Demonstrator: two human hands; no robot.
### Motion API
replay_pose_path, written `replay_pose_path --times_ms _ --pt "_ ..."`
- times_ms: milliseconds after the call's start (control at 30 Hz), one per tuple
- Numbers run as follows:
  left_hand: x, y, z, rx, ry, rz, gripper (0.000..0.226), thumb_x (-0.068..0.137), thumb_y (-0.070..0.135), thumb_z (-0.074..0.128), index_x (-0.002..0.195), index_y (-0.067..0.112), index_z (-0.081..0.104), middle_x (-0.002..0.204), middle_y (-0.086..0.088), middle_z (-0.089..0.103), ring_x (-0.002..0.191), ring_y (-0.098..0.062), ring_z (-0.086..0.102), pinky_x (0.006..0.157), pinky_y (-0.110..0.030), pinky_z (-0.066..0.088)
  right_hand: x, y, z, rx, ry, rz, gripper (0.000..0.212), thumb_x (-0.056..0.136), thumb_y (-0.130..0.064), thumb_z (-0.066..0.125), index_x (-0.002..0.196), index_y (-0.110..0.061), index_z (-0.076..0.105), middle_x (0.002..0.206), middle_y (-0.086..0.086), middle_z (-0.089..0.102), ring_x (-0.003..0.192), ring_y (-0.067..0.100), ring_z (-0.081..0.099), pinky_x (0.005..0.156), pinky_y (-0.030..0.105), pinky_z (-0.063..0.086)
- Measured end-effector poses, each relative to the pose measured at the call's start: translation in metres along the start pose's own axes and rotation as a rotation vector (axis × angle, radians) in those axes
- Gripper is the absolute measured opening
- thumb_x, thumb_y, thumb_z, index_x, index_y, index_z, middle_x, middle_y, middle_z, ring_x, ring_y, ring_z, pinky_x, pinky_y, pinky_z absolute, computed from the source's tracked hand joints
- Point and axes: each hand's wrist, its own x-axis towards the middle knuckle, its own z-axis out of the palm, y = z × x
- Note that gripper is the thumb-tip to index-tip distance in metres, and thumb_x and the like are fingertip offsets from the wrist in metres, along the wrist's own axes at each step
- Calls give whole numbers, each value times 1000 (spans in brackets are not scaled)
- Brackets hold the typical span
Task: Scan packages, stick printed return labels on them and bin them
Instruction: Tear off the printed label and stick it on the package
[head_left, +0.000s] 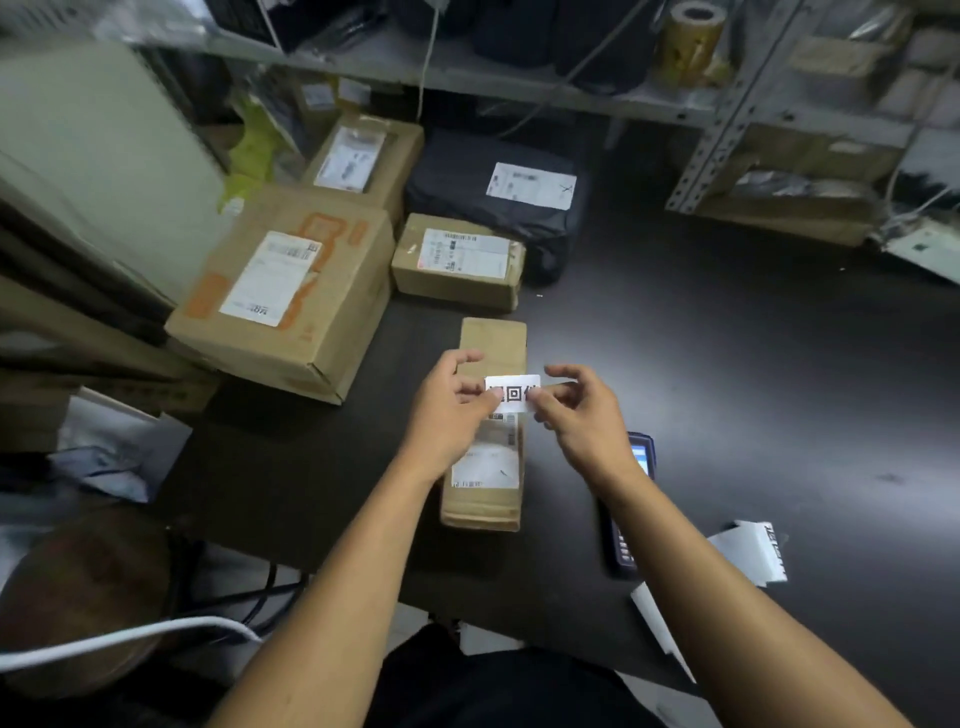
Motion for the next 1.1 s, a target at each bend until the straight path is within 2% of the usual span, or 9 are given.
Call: replay_pose_path --times_ms 167,333,467,533,733,833,933,1000,1100 --pt "47 13 -3 318 58 24 39 90 14 70 125 25 56 91 3 68 75 -4 62 50 -9 41 46 -21 15 -328 29 -18 29 91 -20 66 116 -21 54 87 1 68 75 6 61 58 14 41" --pt "63 13 0 612 57 104 42 90 17 67 129 23 53 103 -4 68 94 -22 65 65 -25 41 68 -17 25 -534 -29 17 32 92 -25 61 122 -22 51 99 2 68 85 16 66 74 35 58" --pt "64 5 0 715 101 161 51 90 25 70 136 23 47 118 -6 59 111 -25 56 76 -27 37 71 -13 22 -556 7 3 36 92 -25 63 125 -19 50 85 -3 64 75 11 62 66 28 50" --pt "65 -3 -2 617 139 143 52 90 26 70 136 27 48 124 -3 51 116 -21 51 81 -26 38 71 -9 20 -550 49 -32 41 92 -29 62 129 -17 48 84 -5 61 76 13 59 69 29 45" --pt "61 -28 -8 311 26 50 49 100 26 55 146 36 40 136 2 49 118 -13 52 85 -19 41 62 4 31 -418 -65 -44 52 96 -38 57 142 -34 34 130 1 50 104 18 61 90 44 54" --pt "52 -35 -13 119 44 -5 51 101 22 54 147 39 39 129 12 52 116 -8 57 87 -20 49 49 13 20 -314 -28 -19 47 101 -31 48 145 -35 33 129 0 54 97 11 60 83 33 53" --pt "30 -49 -14 -32 -52 -28 58 98 17 60 136 54 37 130 21 54 111 4 58 82 -17 51 20 25 9 -212 -206 14 56 97 -34 58 143 -45 29 123 -21 49 97 -7 58 76 12 46" --pt "14 -62 -13 -72 -139 -28 62 95 16 64 130 61 39 135 16 55 116 0 59 86 -21 52 1 33 10 -164 -319 30 66 92 -37 66 139 -55 24 123 -33 47 104 -11 57 85 13 49" --pt "1 -75 -12 -38 -184 0 69 92 17 67 127 70 40 145 15 48 126 -4 53 100 -29 49 -14 50 21 -146 -343 41 83 82 -49 70 140 -64 13 141 -23 48 121 -5 54 101 24 46"
